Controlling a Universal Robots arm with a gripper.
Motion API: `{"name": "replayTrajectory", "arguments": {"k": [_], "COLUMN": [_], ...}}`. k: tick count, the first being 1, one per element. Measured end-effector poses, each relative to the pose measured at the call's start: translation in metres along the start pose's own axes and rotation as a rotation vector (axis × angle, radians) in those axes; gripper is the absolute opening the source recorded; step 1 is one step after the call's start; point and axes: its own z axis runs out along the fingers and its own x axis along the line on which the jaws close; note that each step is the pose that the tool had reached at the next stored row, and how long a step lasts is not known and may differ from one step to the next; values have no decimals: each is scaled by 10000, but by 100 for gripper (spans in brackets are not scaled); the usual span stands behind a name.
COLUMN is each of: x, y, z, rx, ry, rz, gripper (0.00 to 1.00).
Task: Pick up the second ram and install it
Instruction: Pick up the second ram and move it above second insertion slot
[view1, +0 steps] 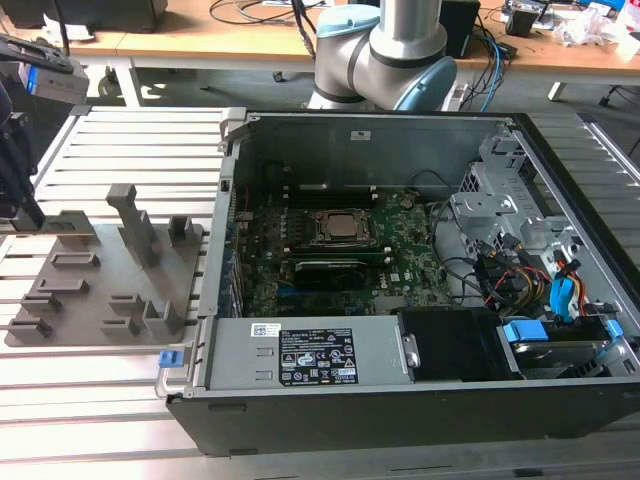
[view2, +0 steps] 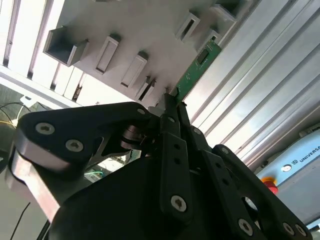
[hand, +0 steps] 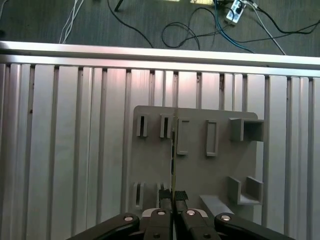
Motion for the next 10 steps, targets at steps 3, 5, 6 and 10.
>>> {"name": "replayTrajectory", "arguments": {"k": [3,5,6,10], "x": [-2,-2,-4,-7], "y": [3,5,7,12], "z": [-62,-104,-154,-280], "rx": [1,0,0,1], "ry": [0,0,1,0], "rz": [0,0,0,0], "gripper": [14,14,14,14]}}
